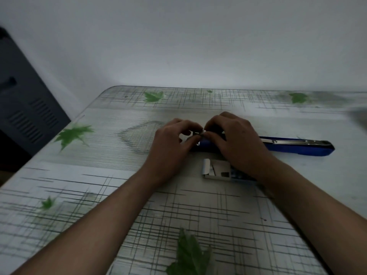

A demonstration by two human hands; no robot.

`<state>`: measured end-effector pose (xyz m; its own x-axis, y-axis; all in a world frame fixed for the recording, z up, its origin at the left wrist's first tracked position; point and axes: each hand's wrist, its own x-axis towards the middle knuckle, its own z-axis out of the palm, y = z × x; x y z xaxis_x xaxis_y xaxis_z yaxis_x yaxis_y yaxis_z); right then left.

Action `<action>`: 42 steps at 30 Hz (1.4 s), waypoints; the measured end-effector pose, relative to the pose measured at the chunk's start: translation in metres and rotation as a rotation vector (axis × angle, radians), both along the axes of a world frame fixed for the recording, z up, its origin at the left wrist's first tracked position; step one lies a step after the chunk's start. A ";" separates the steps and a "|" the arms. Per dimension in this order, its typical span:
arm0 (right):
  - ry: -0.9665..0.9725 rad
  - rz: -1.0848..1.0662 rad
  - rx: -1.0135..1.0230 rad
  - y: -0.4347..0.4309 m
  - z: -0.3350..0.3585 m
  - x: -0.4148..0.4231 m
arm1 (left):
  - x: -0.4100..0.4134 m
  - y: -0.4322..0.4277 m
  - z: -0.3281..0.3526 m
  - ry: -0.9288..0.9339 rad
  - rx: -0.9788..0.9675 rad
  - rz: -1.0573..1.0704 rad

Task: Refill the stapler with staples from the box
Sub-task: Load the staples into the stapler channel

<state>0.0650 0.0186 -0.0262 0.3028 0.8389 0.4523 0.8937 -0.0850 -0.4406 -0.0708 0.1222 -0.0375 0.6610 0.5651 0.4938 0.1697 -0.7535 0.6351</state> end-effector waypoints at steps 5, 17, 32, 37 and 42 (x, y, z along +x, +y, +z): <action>0.013 -0.017 0.000 0.001 0.001 0.000 | 0.000 0.000 0.000 -0.016 -0.037 -0.005; 0.003 -0.041 -0.020 0.003 0.001 -0.003 | 0.001 0.004 -0.001 -0.020 -0.127 -0.033; -0.020 -0.055 -0.028 0.004 0.002 -0.005 | -0.001 0.001 0.001 0.007 -0.122 -0.049; 0.001 -0.063 -0.026 0.006 0.002 -0.008 | -0.002 0.001 0.001 -0.021 -0.114 -0.034; 0.011 -0.071 0.011 0.007 -0.001 -0.011 | -0.003 0.001 0.000 -0.032 -0.110 -0.017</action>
